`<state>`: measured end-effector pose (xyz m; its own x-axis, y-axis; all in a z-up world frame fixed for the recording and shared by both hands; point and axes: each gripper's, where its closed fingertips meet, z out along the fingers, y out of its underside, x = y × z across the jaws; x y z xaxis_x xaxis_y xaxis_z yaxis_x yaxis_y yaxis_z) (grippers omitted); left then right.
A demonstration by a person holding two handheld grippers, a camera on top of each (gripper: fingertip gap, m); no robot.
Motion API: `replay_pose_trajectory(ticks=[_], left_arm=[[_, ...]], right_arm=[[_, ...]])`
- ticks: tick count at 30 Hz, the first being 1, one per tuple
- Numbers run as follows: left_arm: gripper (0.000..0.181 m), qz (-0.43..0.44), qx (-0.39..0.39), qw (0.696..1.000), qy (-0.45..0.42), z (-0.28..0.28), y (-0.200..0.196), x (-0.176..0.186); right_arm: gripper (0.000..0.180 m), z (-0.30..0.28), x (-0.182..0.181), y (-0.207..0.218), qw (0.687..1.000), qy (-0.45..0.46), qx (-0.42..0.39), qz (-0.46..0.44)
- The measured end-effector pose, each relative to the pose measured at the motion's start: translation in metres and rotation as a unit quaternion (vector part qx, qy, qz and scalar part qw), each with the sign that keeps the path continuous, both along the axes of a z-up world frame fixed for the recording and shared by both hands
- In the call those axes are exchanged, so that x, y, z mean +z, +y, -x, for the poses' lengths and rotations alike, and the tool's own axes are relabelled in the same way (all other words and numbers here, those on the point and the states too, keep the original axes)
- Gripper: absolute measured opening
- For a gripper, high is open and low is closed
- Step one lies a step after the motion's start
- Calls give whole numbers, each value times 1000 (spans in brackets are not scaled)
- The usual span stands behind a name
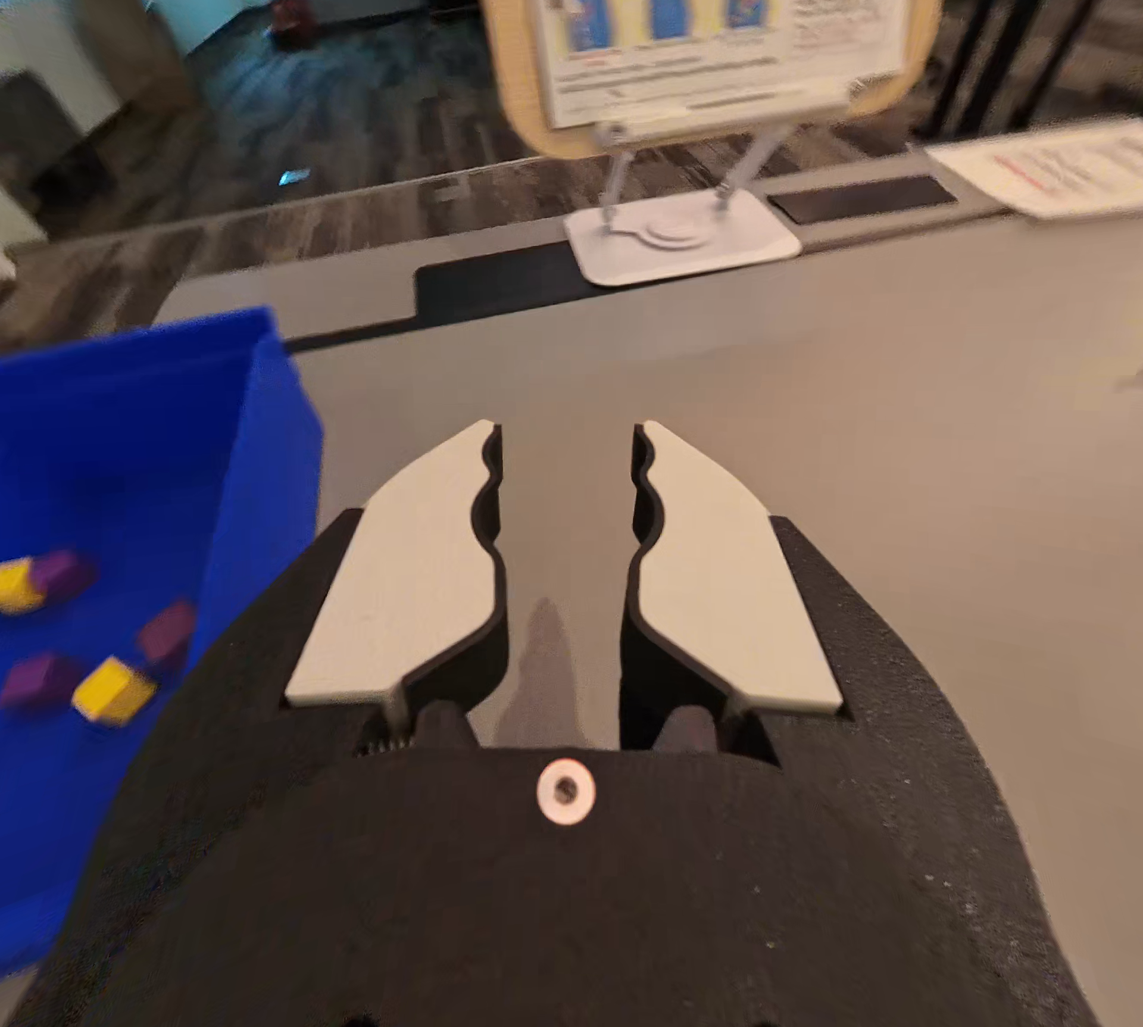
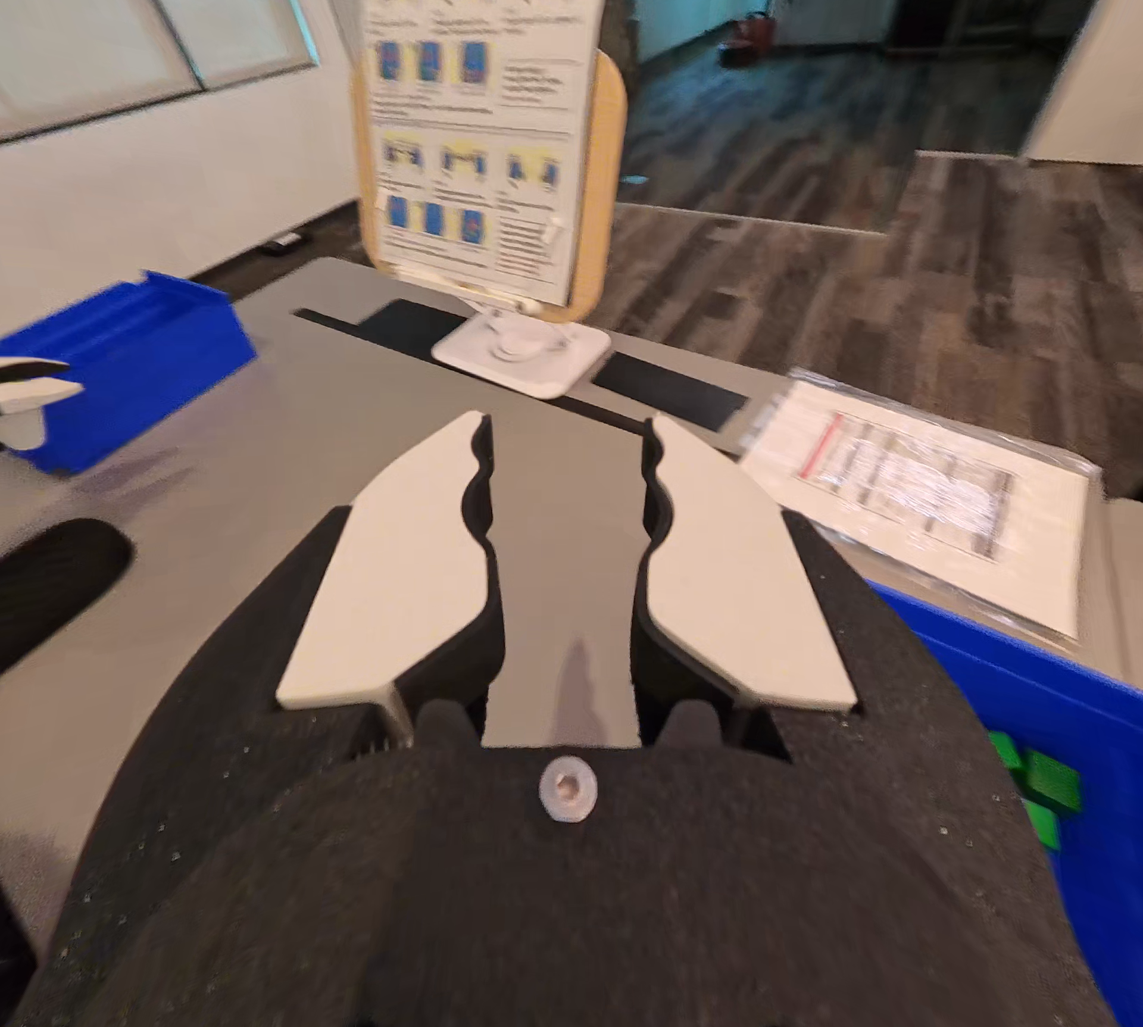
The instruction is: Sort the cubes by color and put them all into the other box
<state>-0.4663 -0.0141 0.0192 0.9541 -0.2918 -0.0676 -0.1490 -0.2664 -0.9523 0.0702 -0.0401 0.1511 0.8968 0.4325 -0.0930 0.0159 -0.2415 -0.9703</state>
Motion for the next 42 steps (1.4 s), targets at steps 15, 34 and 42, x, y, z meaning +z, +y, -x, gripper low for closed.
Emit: replay_pose_trajectory(ticks=[15, 34, 42], left_arm=[[35, 181, 49, 975, 118, 213, 12, -58], [39, 321, -108, 887, 315, 241, 44, -148], [23, 333, -92, 891, 294, 241, 45, -149]], right_arm=[[42, 98, -40, 22, 988, -114, 92, 39], [48, 107, -72, 28, 979, -146, 109, 93], [49, 104, -80, 28, 975, -159, 112, 105]])
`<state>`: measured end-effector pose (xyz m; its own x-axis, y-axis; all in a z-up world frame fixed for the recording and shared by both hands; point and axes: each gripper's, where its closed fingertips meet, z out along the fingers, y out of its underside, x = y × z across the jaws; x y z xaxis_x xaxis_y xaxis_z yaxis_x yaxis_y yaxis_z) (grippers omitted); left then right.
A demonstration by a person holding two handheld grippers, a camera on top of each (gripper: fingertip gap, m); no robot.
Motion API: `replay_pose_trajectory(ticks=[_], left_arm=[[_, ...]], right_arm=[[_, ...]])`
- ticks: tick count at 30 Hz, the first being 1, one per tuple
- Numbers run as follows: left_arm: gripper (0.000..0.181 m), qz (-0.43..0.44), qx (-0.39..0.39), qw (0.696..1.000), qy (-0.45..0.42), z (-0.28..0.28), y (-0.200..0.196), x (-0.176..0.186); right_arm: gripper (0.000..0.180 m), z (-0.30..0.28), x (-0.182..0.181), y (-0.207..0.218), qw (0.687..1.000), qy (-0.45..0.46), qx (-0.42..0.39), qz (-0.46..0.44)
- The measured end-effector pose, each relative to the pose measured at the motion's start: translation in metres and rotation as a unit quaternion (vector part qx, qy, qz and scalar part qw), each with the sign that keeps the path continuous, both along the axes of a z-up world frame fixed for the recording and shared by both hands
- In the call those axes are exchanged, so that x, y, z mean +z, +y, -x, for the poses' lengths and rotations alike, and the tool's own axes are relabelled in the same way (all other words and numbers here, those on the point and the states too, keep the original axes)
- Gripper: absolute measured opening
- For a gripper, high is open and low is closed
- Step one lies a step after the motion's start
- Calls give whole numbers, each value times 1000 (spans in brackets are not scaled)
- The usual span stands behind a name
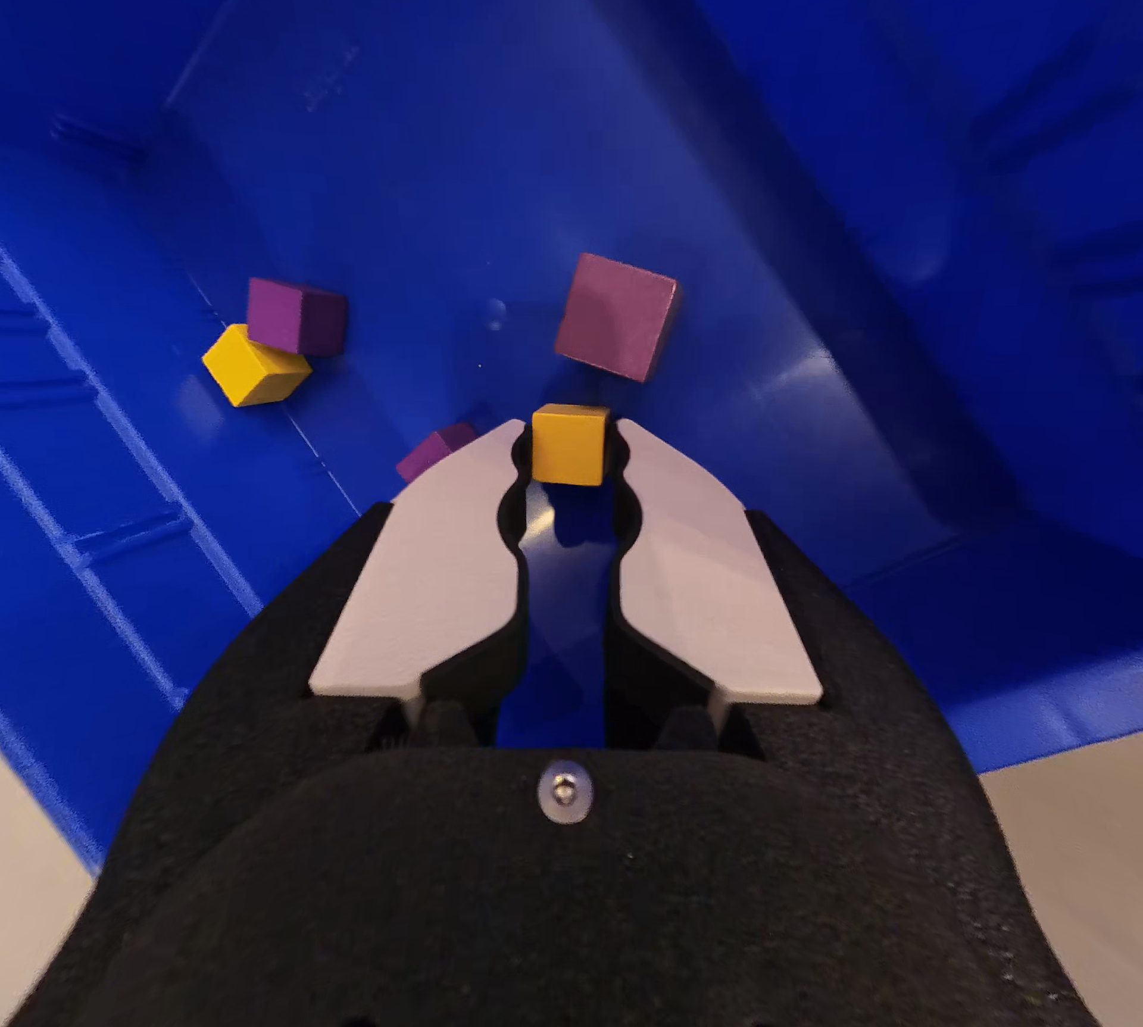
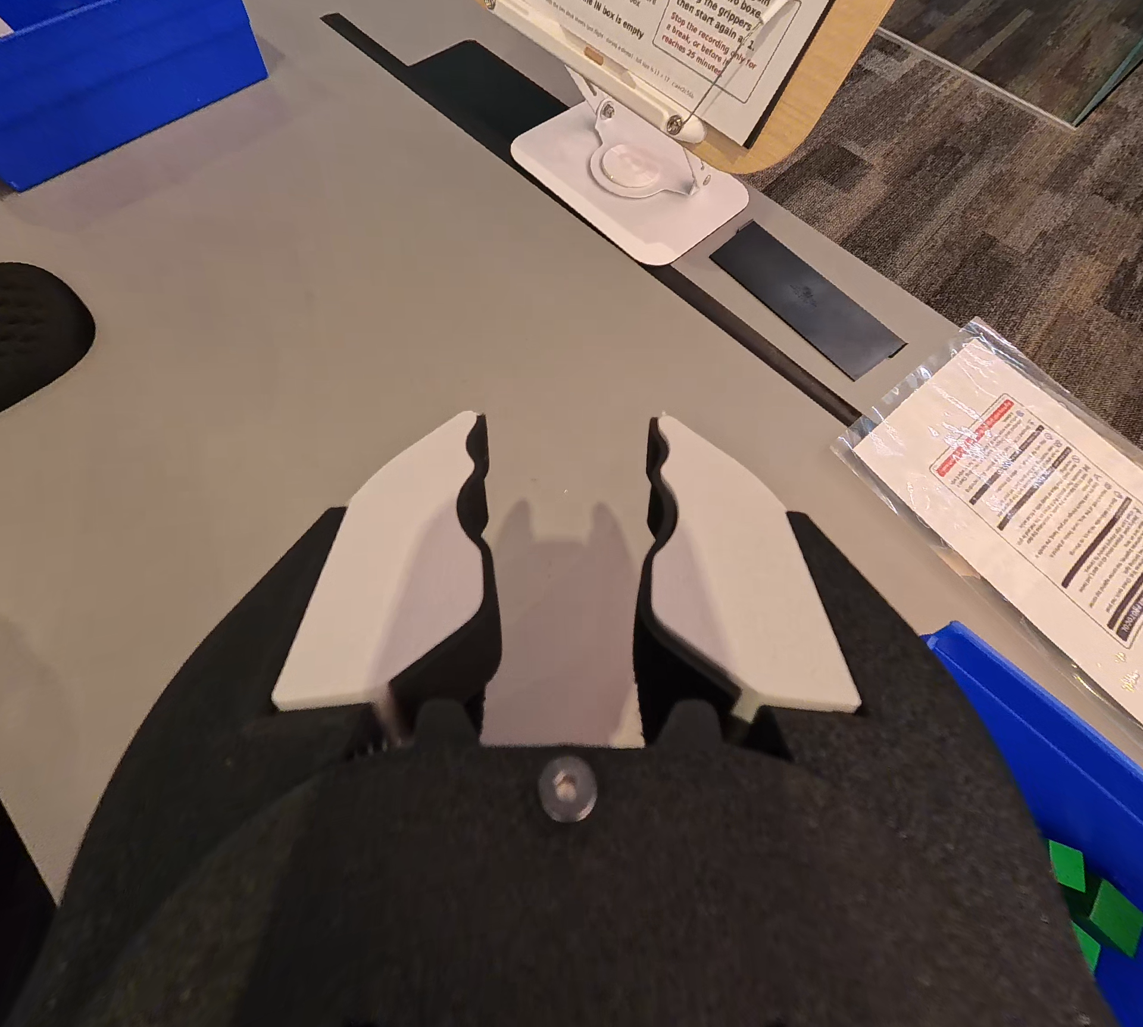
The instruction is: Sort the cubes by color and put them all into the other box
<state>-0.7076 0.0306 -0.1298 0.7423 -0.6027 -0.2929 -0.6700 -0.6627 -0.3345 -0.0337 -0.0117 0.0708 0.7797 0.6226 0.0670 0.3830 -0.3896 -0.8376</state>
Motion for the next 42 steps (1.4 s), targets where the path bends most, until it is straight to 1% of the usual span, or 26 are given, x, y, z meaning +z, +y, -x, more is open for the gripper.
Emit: replay_pose_trajectory(ticks=[2, 3, 5, 7, 10, 12, 13, 17, 19, 22, 24, 29, 33, 34, 36, 39, 41, 42], left_arm=[[22, -30, 1, 1000, -4, -2, 4, 12], [22, -57, -2, 998, -9, -5, 8, 23], [22, -140, -12, 990, -20, -20, 17, 61], [22, -237, -30, 970, -34, -45, 24, 109], [21, -356, -70, 931, -48, -107, 21, 176], [22, -410, -106, 904, -54, -161, 14, 204], [21, -428, -130, 893, -61, -193, 9, 213], [21, -440, -259, 855, -93, -325, -12, 222], [21, -443, -314, 834, -98, -380, -21, 225], [21, -453, -366, 808, -94, -437, -27, 228], [21, -459, -380, 798, -87, -461, -24, 227], [21, -473, -396, 778, -117, -492, -31, 221], [21, -469, -409, 775, -108, -498, -38, 214], [21, -466, -411, 775, -114, -499, -40, 213], [21, -454, -410, 782, -115, -498, -40, 209], [21, -459, -400, 782, -134, -498, -42, 207], [35, -463, -392, 780, -152, -497, -43, 207], [37, -458, -388, 785, -155, -496, -43, 205]], right_arm=[[49, 0, -1, 0, 1000, -3, 0, 0], [49, 0, -1, 0, 1000, -5, 0, -1], [48, 4, 1, 1, 1000, -7, 2, -4], [48, 13, 4, 2, 1000, -3, 8, -9], [48, 42, 14, 6, 999, 30, 35, -18], [48, 72, 23, 7, 995, 72, 63, -24], [48, 87, 28, 8, 992, 93, 77, -30], [47, 144, 40, 4, 979, 162, 116, -37], [46, 163, 40, -1, 976, 174, 124, -36], [37, 175, 40, -7, 977, 158, 135, -48], [40, 173, 40, -6, 979, 159, 119, -45], [43, 174, 27, 4, 979, 182, 97, -8], [42, 184, 6, 9, 979, 171, 105, 31], [37, 187, 1, 10, 980, 164, 108, 37], [22, 194, -1, 7, 975, 172, 132, 45], [22, 192, -3, 9, 978, 160, 131, 36], [22, 183, -2, 11, 981, 149, 123, 29], [22, 176, 2, 11, 981, 150, 121, 27]])
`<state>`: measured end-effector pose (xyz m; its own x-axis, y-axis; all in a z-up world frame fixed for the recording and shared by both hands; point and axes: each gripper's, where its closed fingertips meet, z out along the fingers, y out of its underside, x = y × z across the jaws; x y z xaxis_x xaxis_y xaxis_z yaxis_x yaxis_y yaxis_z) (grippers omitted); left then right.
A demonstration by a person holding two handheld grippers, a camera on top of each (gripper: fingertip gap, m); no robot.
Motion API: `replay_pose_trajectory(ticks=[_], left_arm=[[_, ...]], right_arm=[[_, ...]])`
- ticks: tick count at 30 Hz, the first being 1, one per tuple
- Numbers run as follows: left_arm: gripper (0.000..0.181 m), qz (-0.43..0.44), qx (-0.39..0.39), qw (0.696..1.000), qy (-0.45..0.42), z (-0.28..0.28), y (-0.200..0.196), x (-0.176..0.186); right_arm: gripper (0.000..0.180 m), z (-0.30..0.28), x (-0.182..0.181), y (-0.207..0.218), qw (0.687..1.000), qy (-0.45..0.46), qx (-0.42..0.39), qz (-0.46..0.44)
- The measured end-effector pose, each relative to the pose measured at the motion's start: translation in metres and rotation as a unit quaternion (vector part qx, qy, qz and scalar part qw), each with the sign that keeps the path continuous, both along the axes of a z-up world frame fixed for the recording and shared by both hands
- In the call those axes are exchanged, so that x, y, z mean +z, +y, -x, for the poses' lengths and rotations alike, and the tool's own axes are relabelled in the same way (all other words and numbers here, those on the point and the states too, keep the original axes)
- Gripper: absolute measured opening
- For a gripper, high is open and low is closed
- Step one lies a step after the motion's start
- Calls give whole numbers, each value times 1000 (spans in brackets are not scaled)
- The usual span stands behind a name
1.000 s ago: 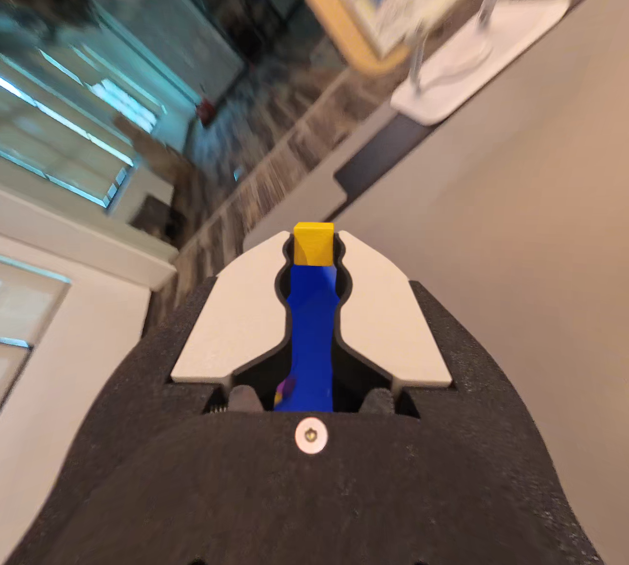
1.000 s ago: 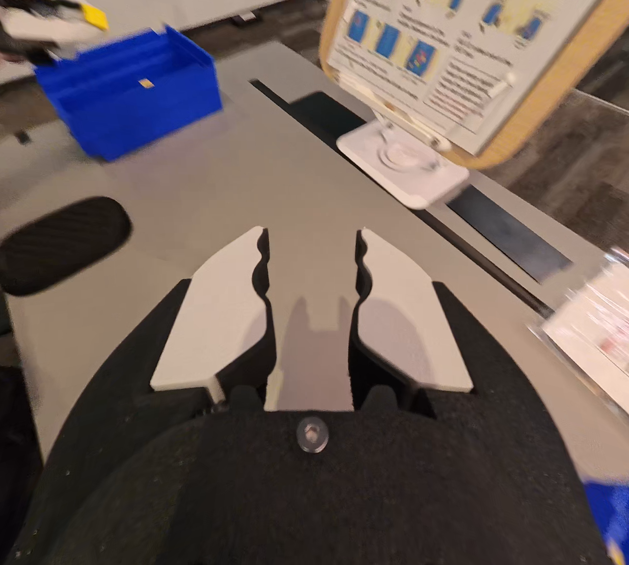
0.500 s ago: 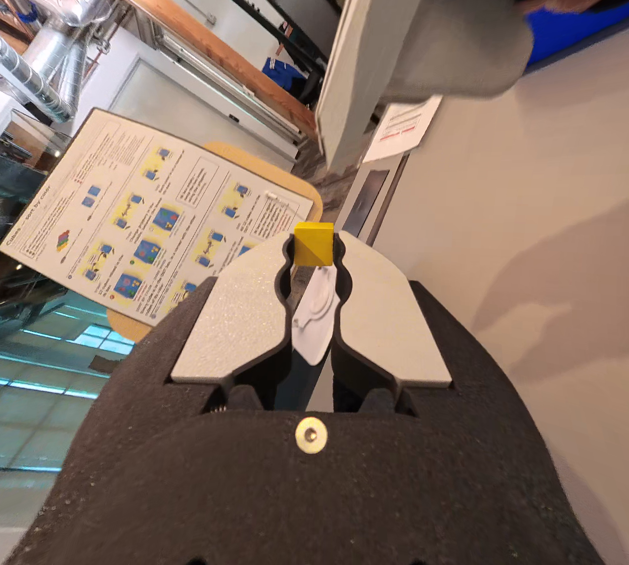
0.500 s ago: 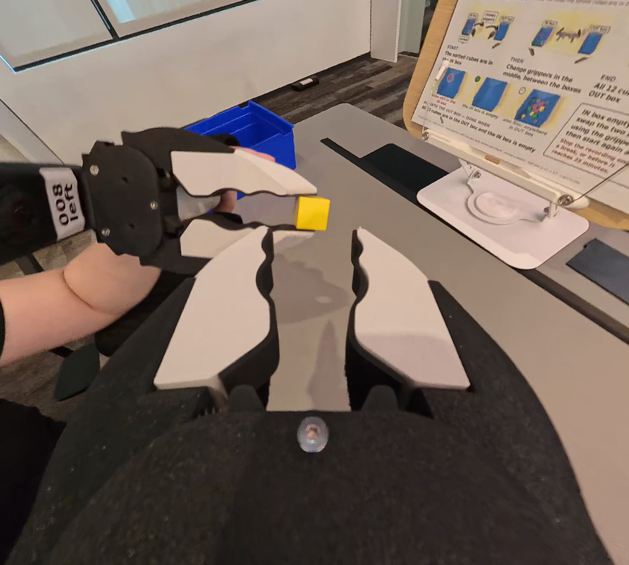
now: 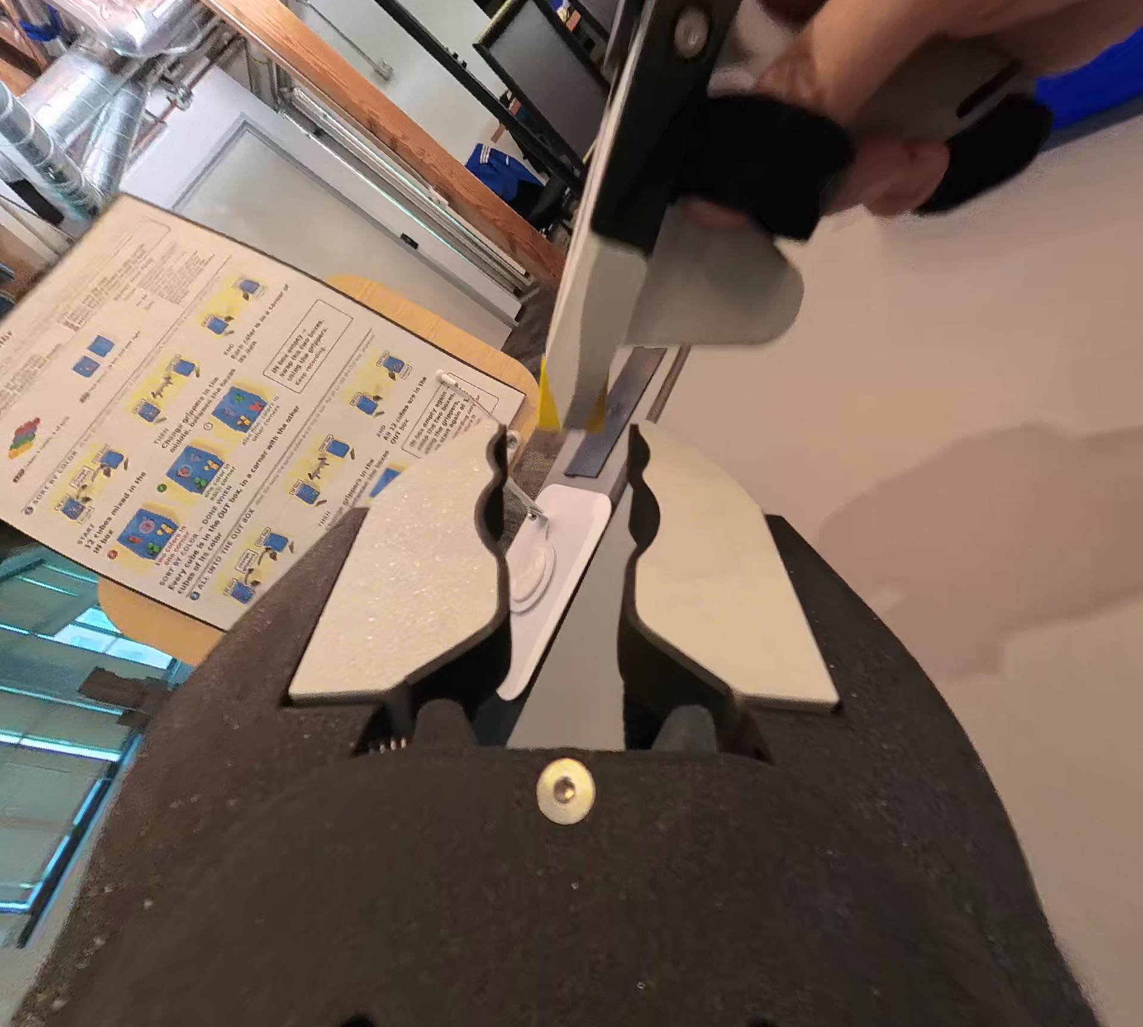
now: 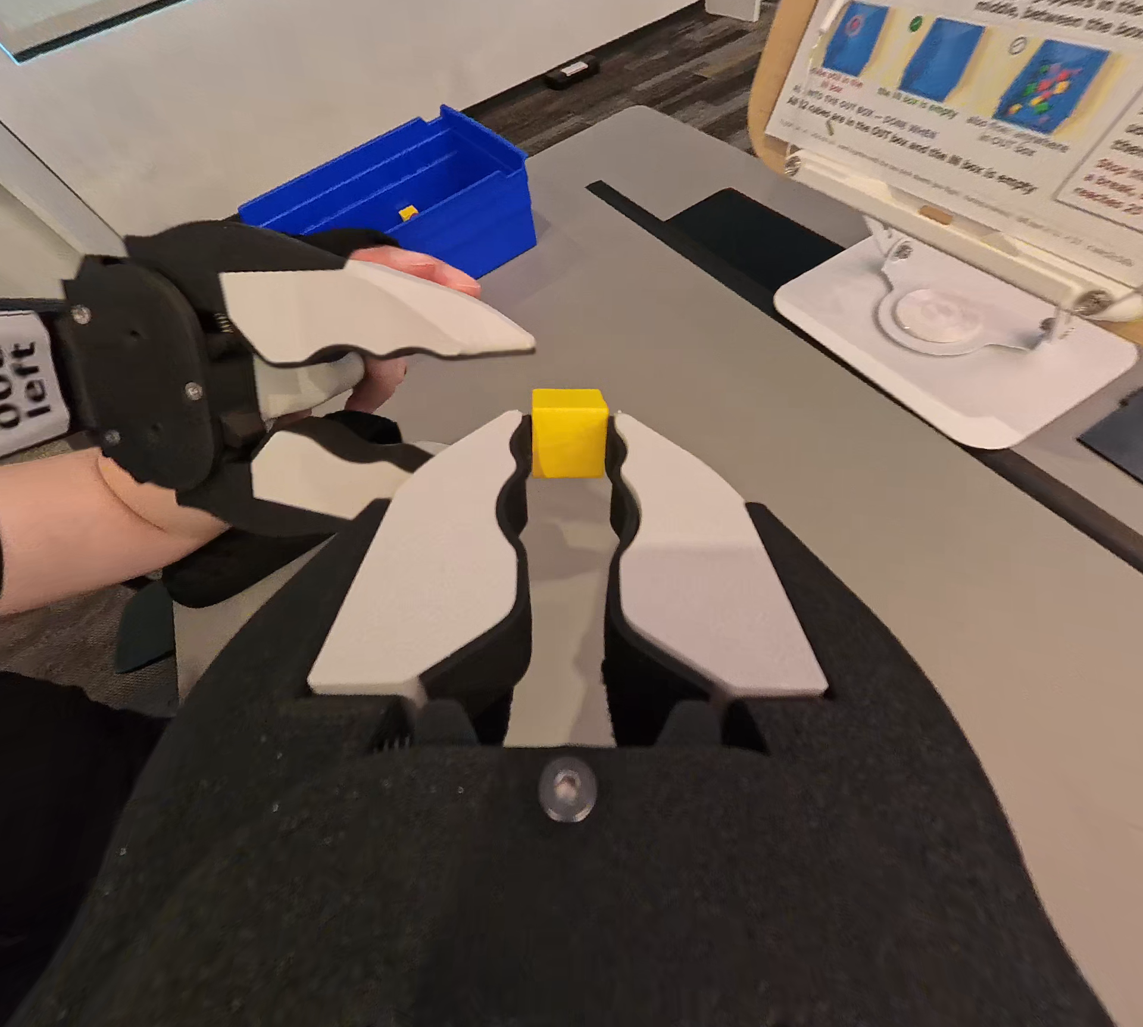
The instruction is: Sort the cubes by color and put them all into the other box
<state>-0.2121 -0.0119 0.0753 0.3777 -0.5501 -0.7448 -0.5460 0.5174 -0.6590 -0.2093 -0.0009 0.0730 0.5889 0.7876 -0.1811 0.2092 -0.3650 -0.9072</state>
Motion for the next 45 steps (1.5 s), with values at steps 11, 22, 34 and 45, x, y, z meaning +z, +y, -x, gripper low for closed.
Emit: replay_pose_trajectory(ticks=[11, 22, 34, 45], left_arm=[[32, 236, -86, 961, -115, 9, 2, -1], [30, 309, -118, 928, -173, 4, 14, 7], [27, 261, -98, 952, -126, 2, -2, -5], [23, 288, -96, 942, -145, 5, 3, -6]], right_arm=[[22, -310, 8, -19, 936, -110, -325, 74], [22, -454, -169, 28, 865, -92, -403, 285], [22, -449, -211, 50, 883, -118, -338, 304], [22, -422, -217, 50, 895, -83, -290, 330]])
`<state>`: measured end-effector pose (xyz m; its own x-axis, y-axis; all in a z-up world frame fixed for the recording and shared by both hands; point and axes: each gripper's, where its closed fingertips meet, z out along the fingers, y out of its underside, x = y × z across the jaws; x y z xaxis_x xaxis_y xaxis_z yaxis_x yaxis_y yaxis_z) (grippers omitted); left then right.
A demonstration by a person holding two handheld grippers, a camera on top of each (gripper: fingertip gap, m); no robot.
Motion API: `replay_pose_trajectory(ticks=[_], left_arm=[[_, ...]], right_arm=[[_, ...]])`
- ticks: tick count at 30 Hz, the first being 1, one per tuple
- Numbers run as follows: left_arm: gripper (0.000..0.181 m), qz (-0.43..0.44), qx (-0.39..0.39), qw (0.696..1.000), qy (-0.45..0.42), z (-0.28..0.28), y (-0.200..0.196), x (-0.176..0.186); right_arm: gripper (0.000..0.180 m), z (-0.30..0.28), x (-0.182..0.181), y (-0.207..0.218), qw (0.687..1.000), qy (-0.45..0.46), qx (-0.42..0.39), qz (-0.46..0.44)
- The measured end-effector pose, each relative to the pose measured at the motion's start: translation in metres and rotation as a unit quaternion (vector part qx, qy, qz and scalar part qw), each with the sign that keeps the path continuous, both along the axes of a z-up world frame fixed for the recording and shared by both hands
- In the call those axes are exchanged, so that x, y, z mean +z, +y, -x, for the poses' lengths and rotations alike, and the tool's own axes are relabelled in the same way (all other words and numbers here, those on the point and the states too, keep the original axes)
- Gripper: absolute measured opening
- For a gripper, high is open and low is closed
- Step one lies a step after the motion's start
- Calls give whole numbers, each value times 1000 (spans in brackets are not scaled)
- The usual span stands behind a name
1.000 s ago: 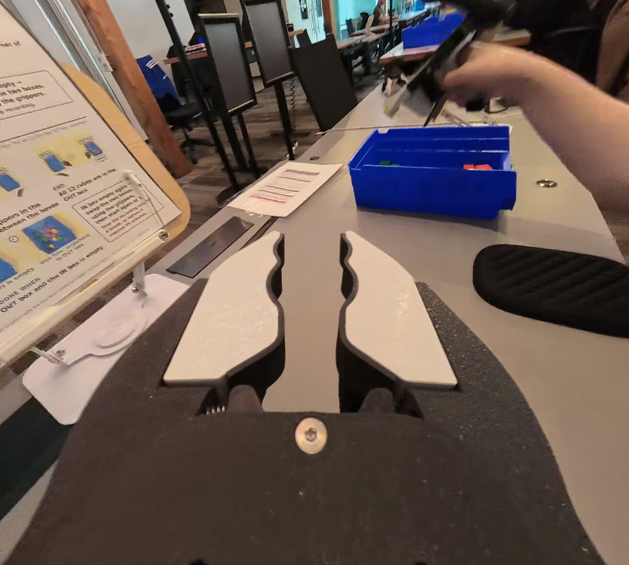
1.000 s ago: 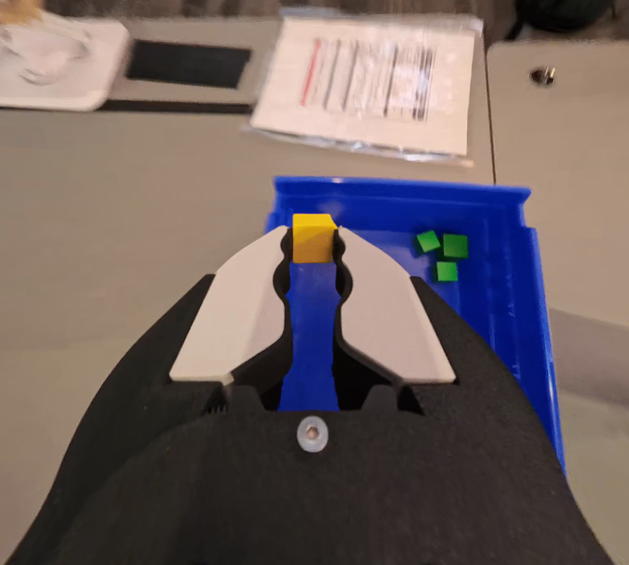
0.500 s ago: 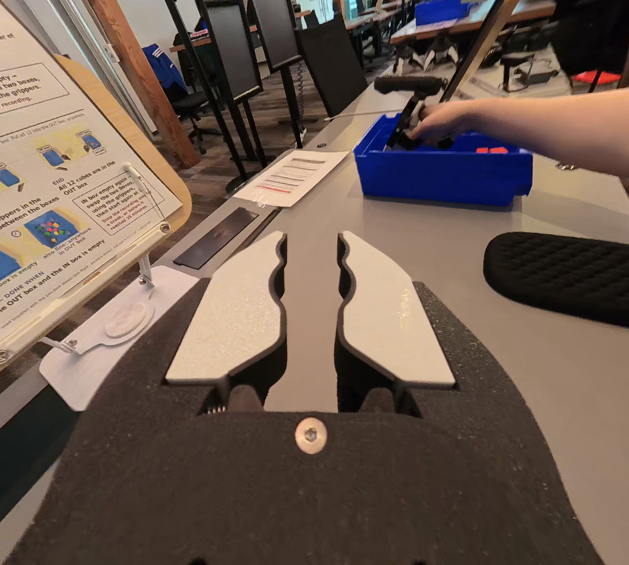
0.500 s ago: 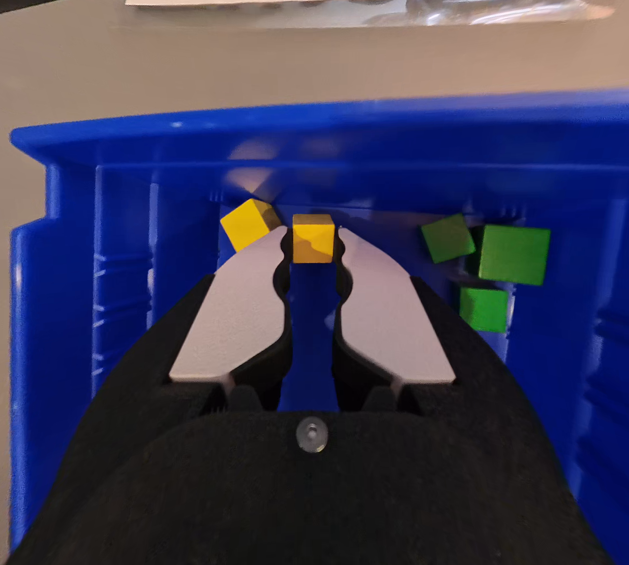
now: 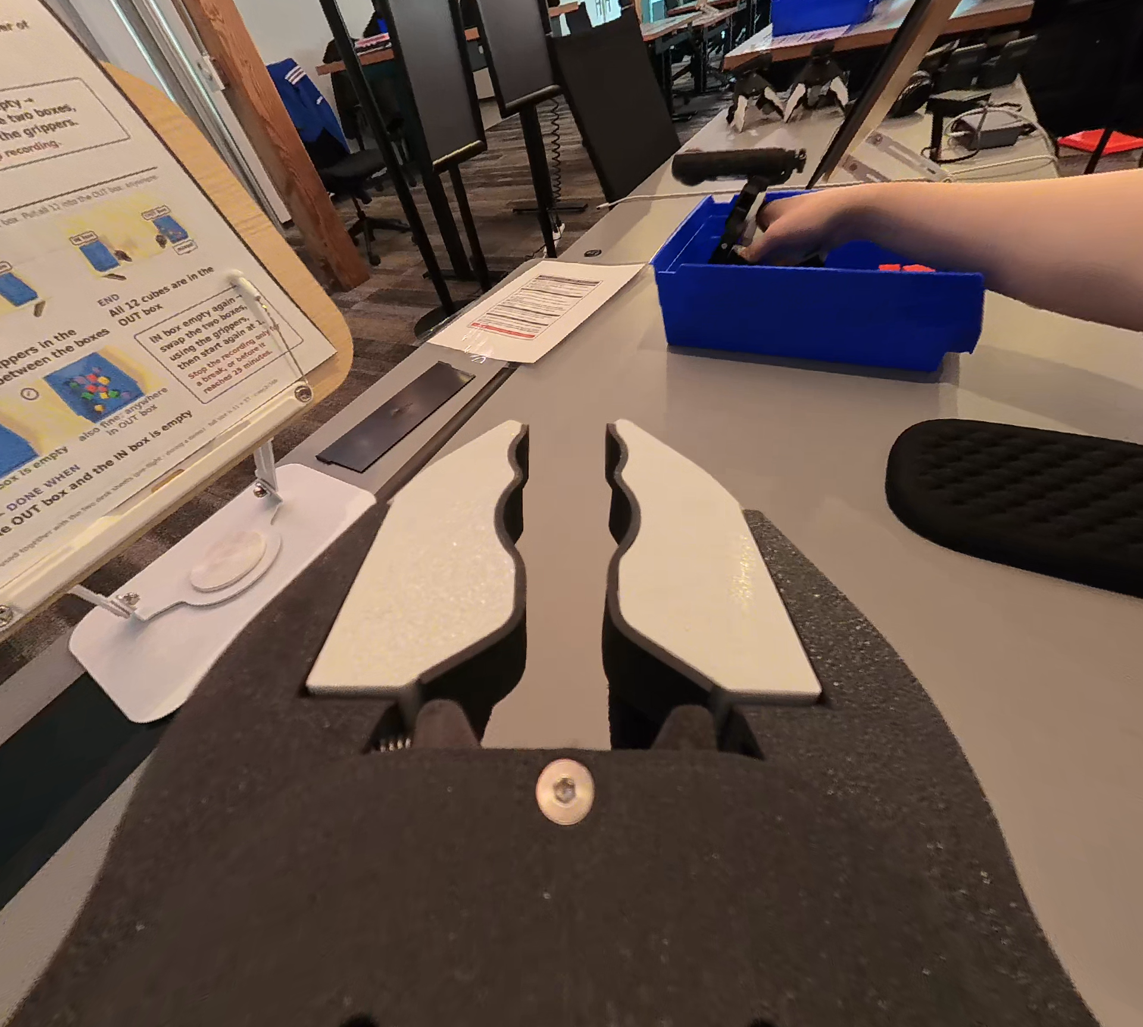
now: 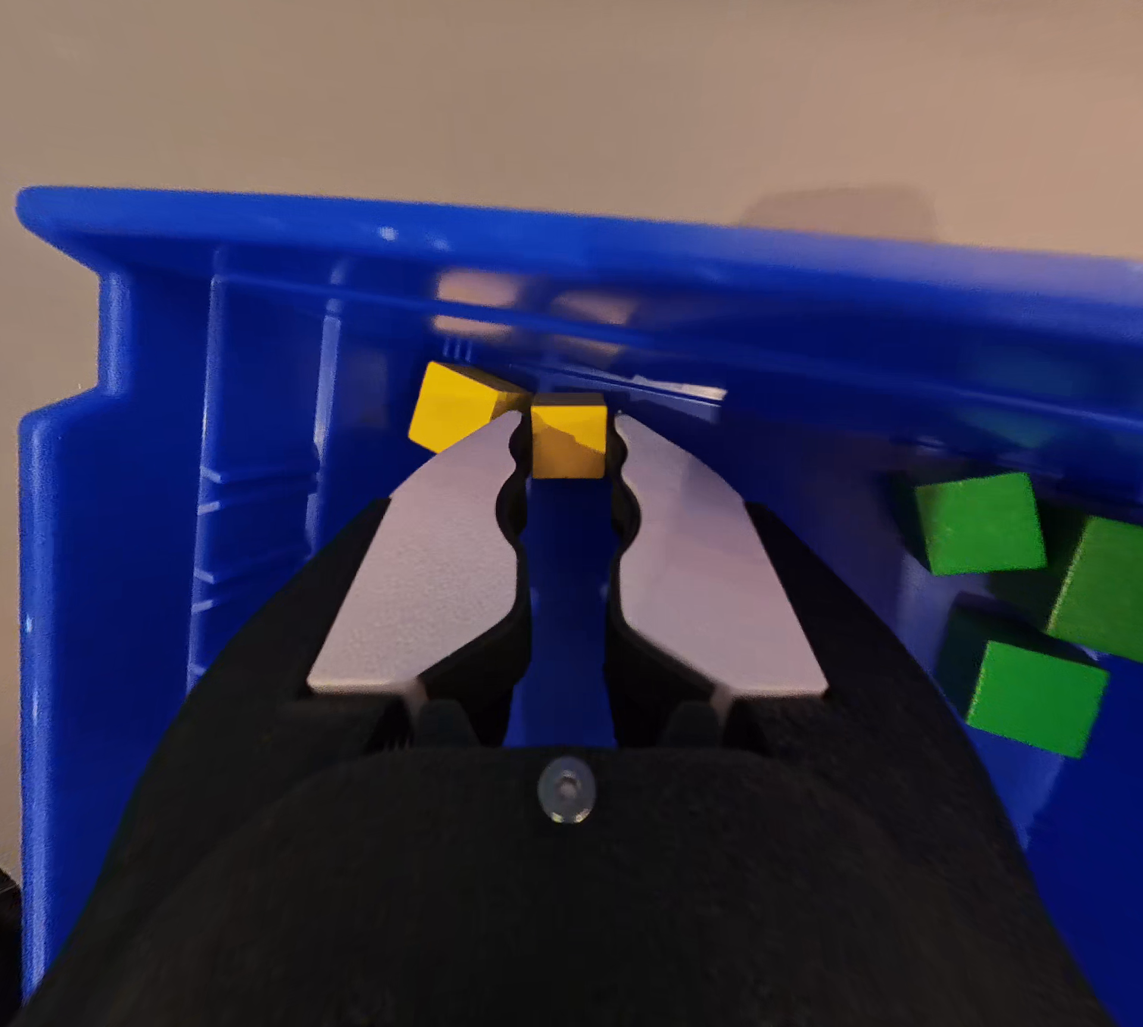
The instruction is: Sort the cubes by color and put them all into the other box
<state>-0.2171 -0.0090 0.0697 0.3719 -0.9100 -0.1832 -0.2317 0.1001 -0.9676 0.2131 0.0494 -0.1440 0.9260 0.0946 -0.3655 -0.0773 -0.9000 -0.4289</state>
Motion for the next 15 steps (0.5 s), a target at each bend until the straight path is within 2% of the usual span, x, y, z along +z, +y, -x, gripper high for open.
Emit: replay_pose_trajectory(ticks=[2, 5, 8, 12, 15], left_arm=[[23, 2, 5, 1000, 5, 1, 1, -2], [21, -6, 12, 1000, 20, 4, 3, -5], [20, -24, 35, 998, 40, 14, 7, -1], [19, -40, 74, 996, 30, 38, 12, 22], [19, -33, 142, 989, 16, 73, 24, 38]], right_arm=[[22, 1, 0, 2, 1000, 2, -6, 1], [38, -2, 4, 0, 1000, -9, -14, 11], [37, -9, 20, -7, 999, -50, -3, -1], [36, -14, 70, -16, 994, -90, -20, -57], [36, 3, 124, -25, 986, -97, -29, -132]])
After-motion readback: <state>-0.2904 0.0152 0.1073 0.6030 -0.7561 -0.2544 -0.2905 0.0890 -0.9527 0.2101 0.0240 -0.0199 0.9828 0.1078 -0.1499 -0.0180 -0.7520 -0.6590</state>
